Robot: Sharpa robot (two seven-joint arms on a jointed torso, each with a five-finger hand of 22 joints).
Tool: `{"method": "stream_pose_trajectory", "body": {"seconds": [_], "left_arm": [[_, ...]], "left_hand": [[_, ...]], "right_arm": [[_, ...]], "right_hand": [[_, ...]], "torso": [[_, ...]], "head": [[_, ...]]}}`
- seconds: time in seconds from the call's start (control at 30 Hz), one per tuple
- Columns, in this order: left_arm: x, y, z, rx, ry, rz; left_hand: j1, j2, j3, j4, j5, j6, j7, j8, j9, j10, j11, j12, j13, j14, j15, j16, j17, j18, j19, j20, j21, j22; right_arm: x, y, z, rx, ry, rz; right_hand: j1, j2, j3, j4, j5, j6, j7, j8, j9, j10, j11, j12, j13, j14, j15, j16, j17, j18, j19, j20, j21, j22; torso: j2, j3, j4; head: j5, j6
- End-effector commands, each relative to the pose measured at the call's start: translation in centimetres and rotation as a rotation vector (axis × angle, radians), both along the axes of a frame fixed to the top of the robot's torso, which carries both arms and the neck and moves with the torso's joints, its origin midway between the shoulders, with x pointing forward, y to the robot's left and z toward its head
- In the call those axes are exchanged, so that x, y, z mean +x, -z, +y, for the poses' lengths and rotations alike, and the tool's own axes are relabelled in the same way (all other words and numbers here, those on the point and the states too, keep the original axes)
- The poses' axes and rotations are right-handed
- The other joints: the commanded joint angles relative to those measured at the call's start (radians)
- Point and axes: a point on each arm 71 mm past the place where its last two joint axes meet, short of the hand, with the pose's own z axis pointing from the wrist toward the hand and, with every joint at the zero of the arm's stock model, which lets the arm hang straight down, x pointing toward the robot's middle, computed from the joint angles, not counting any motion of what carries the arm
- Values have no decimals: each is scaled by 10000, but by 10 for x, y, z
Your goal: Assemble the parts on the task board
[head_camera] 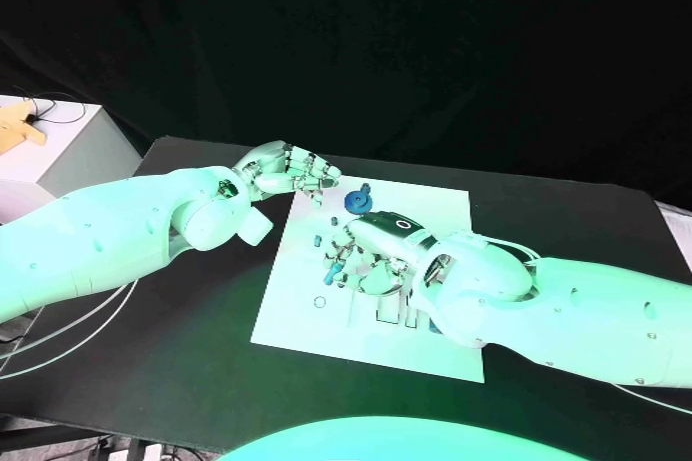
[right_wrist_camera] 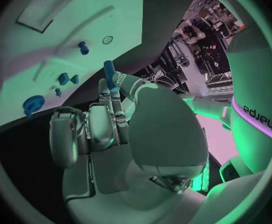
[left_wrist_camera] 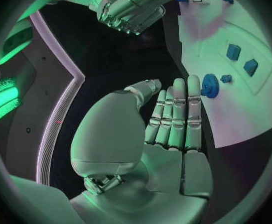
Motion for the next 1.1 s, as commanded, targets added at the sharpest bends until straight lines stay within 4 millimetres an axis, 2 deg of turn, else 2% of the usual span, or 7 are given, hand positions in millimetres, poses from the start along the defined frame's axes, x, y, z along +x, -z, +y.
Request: {"method": "stream_pose_trajectory", "body": {"seconds": [0.03,0.13,0.3,0.5,0.67,0.9,1.1], "left_arm": [[0,-1,-3,-259,157,14],[0,-1,-4,-268,174,19],[0,-1,-5,-277,195,26],[0,-1,-6,-280,214,36],[0,-1,-5,-268,193,43],[0,-1,-5,-264,203,55],[0,-1,-4,-252,189,65]], "left_hand": [[66,35,-7,3,18,0,56,63,-15,-63,-4,-46,15,-15,25,-38,8,142,-69,-33,63,9],[66,35,-7,3,18,0,56,63,-15,-63,-4,-46,15,-15,25,-38,8,142,-69,-33,63,9],[66,35,-7,3,18,0,56,63,-15,-63,-4,-46,15,-15,25,-38,8,142,-69,-33,63,9],[66,35,-7,3,18,0,56,63,-15,-63,-4,-46,15,-15,25,-38,8,142,-69,-33,63,9],[66,35,-7,3,18,0,56,63,-15,-63,-4,-46,15,-15,25,-38,8,142,-69,-33,63,9],[66,35,-7,3,18,0,56,63,-15,-63,-4,-46,15,-15,25,-38,8,142,-69,-33,63,9],[66,35,-7,3,18,0,56,63,-15,-63,-4,-46,15,-15,25,-38,8,142,-69,-33,63,9]], "right_arm": [[-1,8,7,-355,-473,-111],[-2,13,12,-494,-566,-77],[-5,21,19,-813,-755,-172],[-7,27,22,-1143,-869,-358],[-8,29,23,-1198,-893,-425],[-9,29,25,-1247,-916,-535],[-8,30,25,-1392,-883,-611]], "right_hand": [[-16,123,8,-58,54,-60,4,55,20,222,-154,-24,21,-16,-9,8,-10,-77,589,-68,-31,1031],[-12,126,15,-73,58,-65,6,58,25,220,-154,-28,22,-15,-8,12,-4,-78,589,-67,-30,1033],[-11,126,40,-128,84,-96,20,61,47,206,-144,-44,27,-25,-1,-7,-53,-72,580,-63,-52,1009],[-45,101,40,-166,120,-118,32,68,70,200,-132,-53,33,-24,8,4,-36,-78,585,-57,-33,1035],[-71,95,41,-179,153,-125,34,75,84,201,-130,-55,38,-22,13,12,-22,-81,588,-54,-22,1049],[-71,95,41,-179,153,-125,34,75,84,201,-130,-55,38,-22,13,12,-22,-81,588,-54,-22,1049],[-80,94,43,-186,163,-125,33,79,90,203,-129,-55,40,-24,14,7,-36,-84,592,-52,-12,1063]], "torso": [[1,-4,-5],[3,-1,-12],[11,5,-14],[11,23,-16],[15,23,-32],[16,25,-16],[10,10,-18]], "head": [[133,-49],[198,-74],[202,-98],[271,-171],[318,-205],[344,-240],[364,-279]]}}
